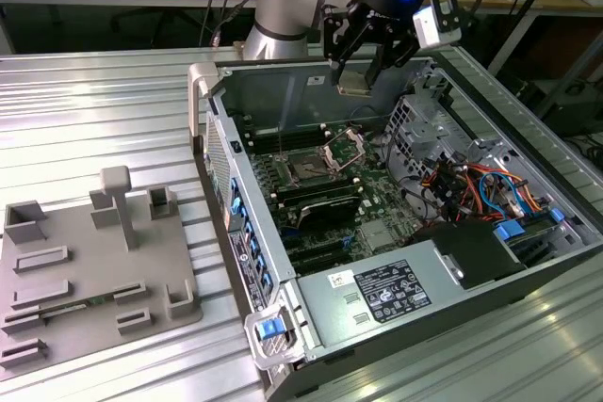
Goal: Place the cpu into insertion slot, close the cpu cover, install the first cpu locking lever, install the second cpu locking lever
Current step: 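Place the cpu into insertion slot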
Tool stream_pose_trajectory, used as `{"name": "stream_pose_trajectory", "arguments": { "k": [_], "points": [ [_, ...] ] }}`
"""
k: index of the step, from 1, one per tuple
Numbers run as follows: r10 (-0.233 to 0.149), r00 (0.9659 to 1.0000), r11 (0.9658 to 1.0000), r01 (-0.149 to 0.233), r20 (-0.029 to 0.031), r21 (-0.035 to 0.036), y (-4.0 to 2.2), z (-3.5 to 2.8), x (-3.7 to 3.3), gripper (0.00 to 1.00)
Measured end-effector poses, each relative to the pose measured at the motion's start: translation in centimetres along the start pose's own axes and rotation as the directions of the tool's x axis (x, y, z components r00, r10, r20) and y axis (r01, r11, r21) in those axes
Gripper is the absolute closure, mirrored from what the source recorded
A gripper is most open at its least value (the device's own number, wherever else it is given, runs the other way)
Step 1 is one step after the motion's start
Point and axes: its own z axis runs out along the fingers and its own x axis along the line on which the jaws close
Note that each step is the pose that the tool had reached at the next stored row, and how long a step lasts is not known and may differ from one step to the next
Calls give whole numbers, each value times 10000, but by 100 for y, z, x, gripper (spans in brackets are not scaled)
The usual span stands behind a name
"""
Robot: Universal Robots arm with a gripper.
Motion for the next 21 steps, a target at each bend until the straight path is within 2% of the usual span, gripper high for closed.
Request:
{"name": "stream_pose_trajectory", "arguments": {
  "k": [12,16,19,21],
  "points": [
    [114,9999,9999,-114,10,-3,0,0,0,45],
    [421,9991,9991,-421,38,-9,0,0,0,45],
    [772,9970,9970,-772,68,-18,0,0,0,45],
    [857,9963,9963,-857,76,-20,0,1,0,45]
  ]
}}
